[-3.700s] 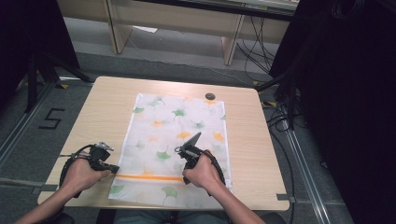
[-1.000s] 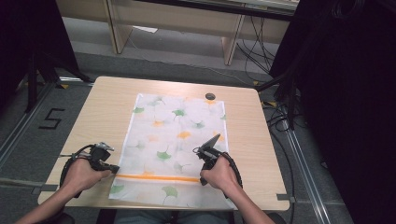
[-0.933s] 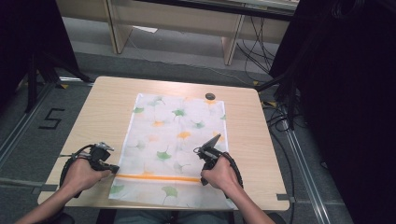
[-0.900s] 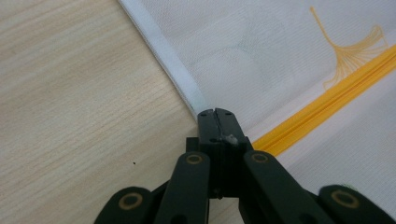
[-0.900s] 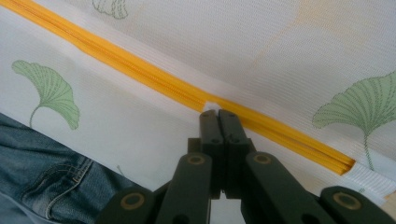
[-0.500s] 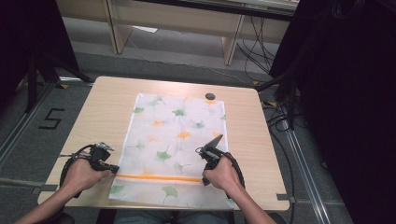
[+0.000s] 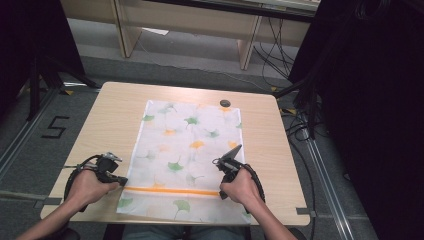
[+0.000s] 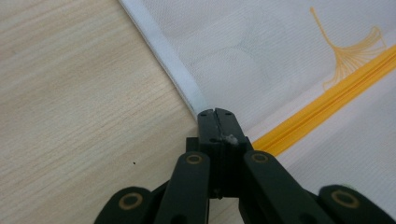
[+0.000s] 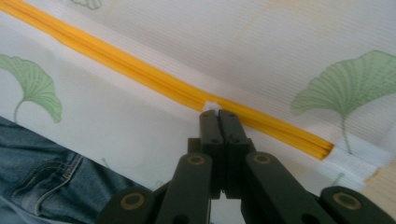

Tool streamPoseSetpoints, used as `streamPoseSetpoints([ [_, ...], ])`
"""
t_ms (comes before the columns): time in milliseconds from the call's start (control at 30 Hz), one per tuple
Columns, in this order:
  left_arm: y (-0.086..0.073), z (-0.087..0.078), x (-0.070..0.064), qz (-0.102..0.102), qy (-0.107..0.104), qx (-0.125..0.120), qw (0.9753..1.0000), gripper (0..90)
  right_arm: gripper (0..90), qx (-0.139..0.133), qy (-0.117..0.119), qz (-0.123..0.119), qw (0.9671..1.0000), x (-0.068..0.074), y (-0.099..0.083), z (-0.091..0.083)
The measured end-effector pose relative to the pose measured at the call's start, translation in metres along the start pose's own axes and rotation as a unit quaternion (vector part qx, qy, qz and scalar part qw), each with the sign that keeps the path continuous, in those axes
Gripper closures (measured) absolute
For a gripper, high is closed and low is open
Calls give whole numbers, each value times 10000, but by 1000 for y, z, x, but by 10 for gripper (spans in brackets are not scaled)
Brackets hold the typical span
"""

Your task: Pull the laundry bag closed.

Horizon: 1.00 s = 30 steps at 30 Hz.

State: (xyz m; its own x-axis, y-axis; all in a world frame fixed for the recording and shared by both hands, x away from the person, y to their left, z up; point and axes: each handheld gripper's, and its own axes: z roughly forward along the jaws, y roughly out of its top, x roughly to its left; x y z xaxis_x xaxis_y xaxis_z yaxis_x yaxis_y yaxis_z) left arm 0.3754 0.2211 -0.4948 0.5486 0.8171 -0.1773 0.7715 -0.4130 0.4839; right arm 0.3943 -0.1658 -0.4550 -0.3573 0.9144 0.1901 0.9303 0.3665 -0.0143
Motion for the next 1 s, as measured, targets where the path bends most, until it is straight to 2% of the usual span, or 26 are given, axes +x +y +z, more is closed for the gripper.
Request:
streamPoseSetpoints([
  [33,0,0,0,0,0,0,10000,900,900,-73,0,71,9999,0,-1,1],
  [67,0,0,0,-1,0,1,10000,900,900,8,4,59,10000,-1,-1,0],
  [133,0,0,0,-3,-3,3,10000,900,900,-80,-33,120,9999,-3,-2,0],
  [167,0,0,0,-3,-3,3,10000,900,900,0,-35,129,9999,-4,-2,-1],
  [233,0,0,0,0,1,0,10000,900,900,-26,-38,81,10000,-5,-3,-1],
  [400,0,0,0,-3,-4,5,10000,900,900,-19,-64,195,9998,-9,-5,-2],
  [433,0,0,0,-3,-4,5,10000,900,900,-91,-74,250,9996,-9,-5,-1],
  [500,0,0,0,1,0,0,10000,900,900,-33,-33,246,9997,-10,-6,-2],
  [533,0,0,0,3,-2,5,10000,900,900,-141,-74,-34,9999,-15,-6,-1],
  [567,0,0,0,1,1,3,10000,900,900,-44,-66,259,9996,-12,-7,-3],
  [600,0,0,0,5,3,3,10000,900,900,-18,-9,220,9998,-14,-7,-4],
  [700,0,0,0,7,8,3,10000,900,900,-17,-41,274,9996,-17,-9,-4],
  [800,0,0,0,8,10,5,10000,900,900,-123,-58,334,9994,-18,-10,-3],
  [833,0,0,0,8,12,4,10000,900,900,-29,-51,300,9995,-20,-10,-5],
  [867,0,0,0,5,12,4,10000,900,900,-134,-46,311,9994,-20,-11,-4],
  [967,0,0,0,7,10,-1,10000,900,900,-19,-84,289,9995,-22,-11,-5],
  [1000,0,0,0,20,11,12,10000,900,900,-130,-112,353,9992,-21,-12,-4],
])
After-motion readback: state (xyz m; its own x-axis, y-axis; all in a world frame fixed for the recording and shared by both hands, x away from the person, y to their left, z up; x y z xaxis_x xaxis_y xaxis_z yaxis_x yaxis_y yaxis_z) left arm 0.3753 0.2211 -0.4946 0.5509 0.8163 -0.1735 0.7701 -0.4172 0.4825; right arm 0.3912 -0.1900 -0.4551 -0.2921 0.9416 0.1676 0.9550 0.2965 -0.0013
